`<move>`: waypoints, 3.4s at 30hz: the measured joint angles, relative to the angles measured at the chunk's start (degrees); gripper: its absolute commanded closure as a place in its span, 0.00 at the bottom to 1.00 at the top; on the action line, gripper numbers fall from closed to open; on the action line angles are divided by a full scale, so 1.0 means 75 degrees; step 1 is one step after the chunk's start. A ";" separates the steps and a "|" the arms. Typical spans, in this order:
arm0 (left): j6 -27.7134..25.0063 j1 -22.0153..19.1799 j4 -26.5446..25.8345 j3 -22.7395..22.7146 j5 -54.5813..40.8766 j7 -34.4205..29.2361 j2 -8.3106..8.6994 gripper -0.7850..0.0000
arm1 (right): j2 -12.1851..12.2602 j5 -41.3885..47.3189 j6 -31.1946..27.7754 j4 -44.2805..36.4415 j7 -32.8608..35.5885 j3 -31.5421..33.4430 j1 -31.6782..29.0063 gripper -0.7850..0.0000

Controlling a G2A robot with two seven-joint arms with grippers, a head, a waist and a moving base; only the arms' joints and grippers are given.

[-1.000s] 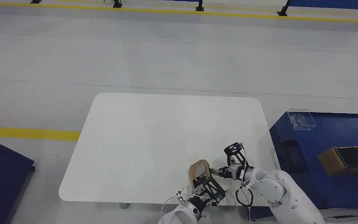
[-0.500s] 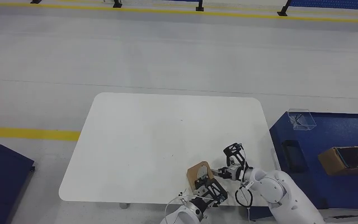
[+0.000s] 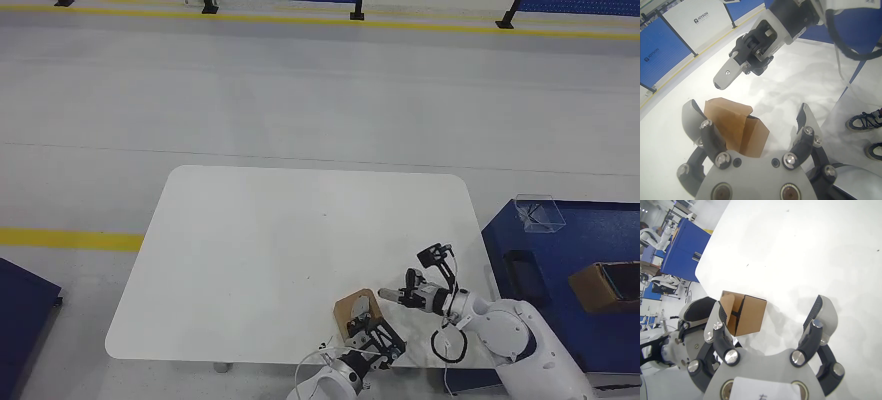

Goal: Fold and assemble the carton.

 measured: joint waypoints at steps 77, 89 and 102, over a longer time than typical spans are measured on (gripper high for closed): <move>0.0505 0.0895 -0.2173 -0.2303 -0.3352 -0.2096 0.0341 0.00 | -0.0117 -0.1474 0.0643 0.0382 -0.0445 -0.0871 0.0375 0.00; -0.0137 0.0486 -0.1464 -0.2300 -0.4808 -0.2542 0.0314 0.00 | -0.0185 -0.1596 0.0612 0.0605 -0.0486 -0.1162 0.0526 0.00; -0.0501 0.0311 -0.1082 -0.2438 -0.6287 -0.2165 0.0304 0.00 | -0.0201 -0.1560 0.0611 0.0636 -0.0469 -0.1147 0.0560 0.00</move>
